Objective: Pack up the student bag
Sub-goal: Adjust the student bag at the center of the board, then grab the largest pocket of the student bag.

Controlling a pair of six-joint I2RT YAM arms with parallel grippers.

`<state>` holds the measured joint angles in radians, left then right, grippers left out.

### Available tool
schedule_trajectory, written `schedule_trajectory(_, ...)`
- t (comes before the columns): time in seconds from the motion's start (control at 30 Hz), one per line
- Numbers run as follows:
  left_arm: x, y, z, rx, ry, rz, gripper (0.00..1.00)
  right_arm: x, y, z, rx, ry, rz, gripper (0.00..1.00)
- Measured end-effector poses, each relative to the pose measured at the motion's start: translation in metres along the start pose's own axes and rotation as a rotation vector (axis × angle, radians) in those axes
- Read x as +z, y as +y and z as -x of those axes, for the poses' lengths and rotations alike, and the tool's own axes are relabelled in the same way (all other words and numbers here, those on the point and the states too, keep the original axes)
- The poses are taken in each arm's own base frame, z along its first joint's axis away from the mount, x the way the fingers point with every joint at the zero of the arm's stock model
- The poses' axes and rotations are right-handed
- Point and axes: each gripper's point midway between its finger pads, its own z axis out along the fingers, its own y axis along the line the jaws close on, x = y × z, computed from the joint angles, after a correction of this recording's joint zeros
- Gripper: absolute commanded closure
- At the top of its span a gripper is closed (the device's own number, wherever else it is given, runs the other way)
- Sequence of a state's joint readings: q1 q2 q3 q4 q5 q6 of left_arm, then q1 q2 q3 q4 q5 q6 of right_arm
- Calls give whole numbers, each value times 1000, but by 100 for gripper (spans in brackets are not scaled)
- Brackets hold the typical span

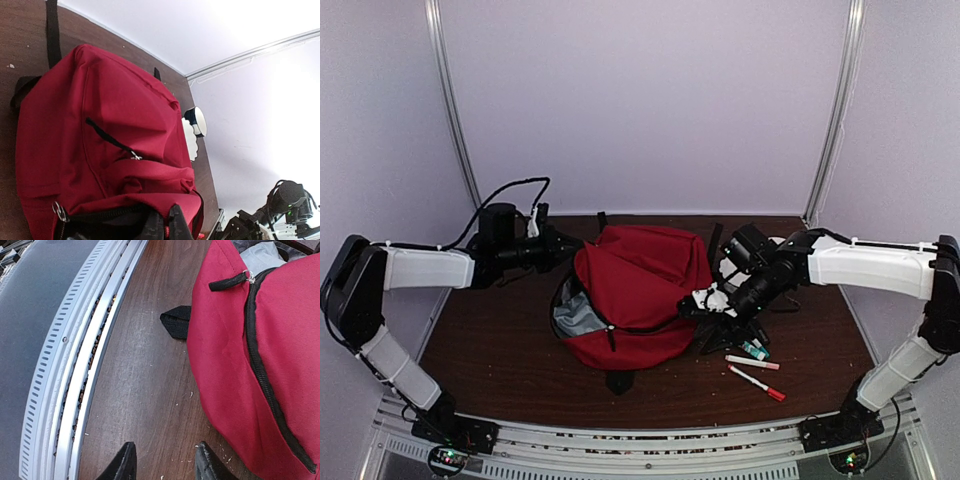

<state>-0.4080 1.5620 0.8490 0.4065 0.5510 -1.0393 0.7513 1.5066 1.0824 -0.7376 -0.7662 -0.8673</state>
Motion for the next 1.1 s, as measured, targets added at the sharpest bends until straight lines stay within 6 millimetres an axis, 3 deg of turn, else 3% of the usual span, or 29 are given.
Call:
schedule_trajectory(0.07, -2, 7, -4, 0, 18, 39, 100, 1, -2, 1, -2, -2, -5, 60)
schedule_trajectory(0.2, -13, 21, 1, 55, 49, 236, 71, 2, -6, 6, -21, -5, -27, 59)
schedule_trajectory(0.3, -36, 19, 12, 104, 25, 366, 62, 4, -9, 19, -59, -8, -43, 59)
schedule_trajectory(0.43, -85, 11, 10, 173, -16, 508, 59, 9, -17, 39, -90, -29, -56, 59)
schedule_trajectory(0.53, -109, -3, -5, 242, -25, 549, 61, 17, -24, 45, -75, -33, -52, 59)
schedule_trajectory(0.6, -114, -17, -29, 307, 5, 533, 62, 24, -28, 43, -58, -25, -43, 59)
schedule_trajectory(0.7, -106, -44, -85, 428, 93, 447, 62, 30, -29, 38, -28, -12, -29, 59)
schedule_trajectory(0.77, -102, -52, -124, 489, 153, 396, 62, 30, -29, 38, -19, -13, -29, 59)
schedule_trajectory(0.93, -95, -33, -190, 589, 220, 398, 58, 30, -30, 39, 0, -18, -33, 59)
schedule_trajectory(1.1, -69, -30, -230, 686, 238, 404, 62, 30, -31, 40, 16, -23, -37, 59)
